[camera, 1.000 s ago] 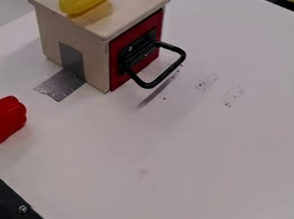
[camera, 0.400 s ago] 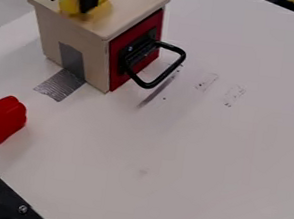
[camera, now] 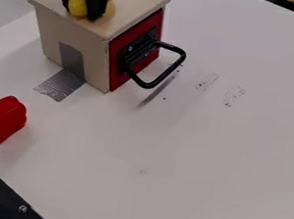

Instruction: Move the corn from the drawer and put on the upper center of the table

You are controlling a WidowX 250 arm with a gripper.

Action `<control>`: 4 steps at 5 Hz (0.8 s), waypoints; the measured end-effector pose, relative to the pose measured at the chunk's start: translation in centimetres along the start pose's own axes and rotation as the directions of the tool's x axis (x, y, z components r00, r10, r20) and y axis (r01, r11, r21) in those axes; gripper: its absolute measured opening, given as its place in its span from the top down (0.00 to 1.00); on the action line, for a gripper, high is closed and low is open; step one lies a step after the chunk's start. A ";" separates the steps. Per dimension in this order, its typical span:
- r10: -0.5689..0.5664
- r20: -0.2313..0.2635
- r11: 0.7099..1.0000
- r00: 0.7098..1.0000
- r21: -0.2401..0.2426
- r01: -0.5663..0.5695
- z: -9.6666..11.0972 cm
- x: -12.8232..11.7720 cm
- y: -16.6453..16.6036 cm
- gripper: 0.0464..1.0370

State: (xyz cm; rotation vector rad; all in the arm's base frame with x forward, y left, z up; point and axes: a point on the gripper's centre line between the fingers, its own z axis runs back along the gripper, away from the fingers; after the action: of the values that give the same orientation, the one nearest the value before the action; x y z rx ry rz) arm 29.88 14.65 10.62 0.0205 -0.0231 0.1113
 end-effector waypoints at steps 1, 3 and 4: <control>-0.048 -0.009 0.999 0.999 -0.008 0.048 0.5 0.7 -2.5 0.42; -0.176 0.046 0.984 0.983 -0.019 0.177 2.8 5.7 -10.1 0.42; -0.219 0.030 0.975 0.975 -0.038 0.220 1.7 8.0 -13.3 0.42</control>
State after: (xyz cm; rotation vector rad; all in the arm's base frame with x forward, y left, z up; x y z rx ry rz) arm 39.30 2.30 12.29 -0.0167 -0.0485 -0.1106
